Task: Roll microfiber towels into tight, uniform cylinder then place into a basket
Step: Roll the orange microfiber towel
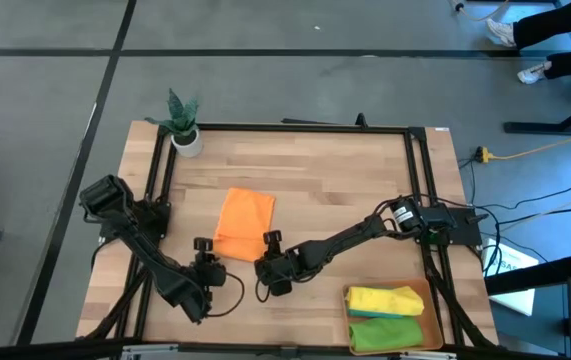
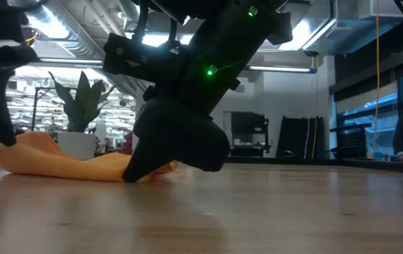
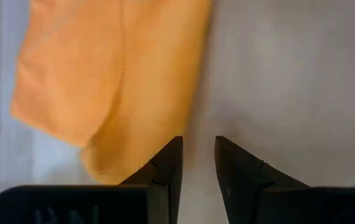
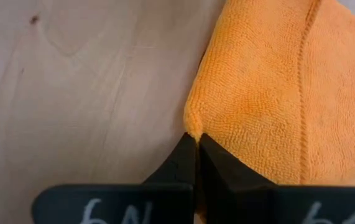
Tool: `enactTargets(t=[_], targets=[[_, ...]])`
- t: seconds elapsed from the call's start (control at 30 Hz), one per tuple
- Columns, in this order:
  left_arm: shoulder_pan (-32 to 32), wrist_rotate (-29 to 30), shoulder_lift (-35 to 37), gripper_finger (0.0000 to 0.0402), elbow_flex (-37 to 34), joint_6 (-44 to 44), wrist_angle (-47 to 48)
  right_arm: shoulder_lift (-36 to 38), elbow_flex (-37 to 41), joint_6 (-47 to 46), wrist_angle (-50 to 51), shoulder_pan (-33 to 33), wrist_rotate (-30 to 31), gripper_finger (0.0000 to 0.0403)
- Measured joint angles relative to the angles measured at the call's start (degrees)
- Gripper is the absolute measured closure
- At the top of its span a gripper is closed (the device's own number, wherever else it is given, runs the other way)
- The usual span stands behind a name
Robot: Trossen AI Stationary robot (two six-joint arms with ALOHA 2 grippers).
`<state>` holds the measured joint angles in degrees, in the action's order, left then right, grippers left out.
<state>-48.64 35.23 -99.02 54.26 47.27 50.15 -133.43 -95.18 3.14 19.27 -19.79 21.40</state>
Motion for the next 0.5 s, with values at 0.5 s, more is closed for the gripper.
enactTargets(t=[0.5], targets=[[4.3,-1.7,0.0,0.0318,-7.0,0.1,-3.4,0.0,0.0,0.1,-0.1,0.0,-0.4,0.0399]])
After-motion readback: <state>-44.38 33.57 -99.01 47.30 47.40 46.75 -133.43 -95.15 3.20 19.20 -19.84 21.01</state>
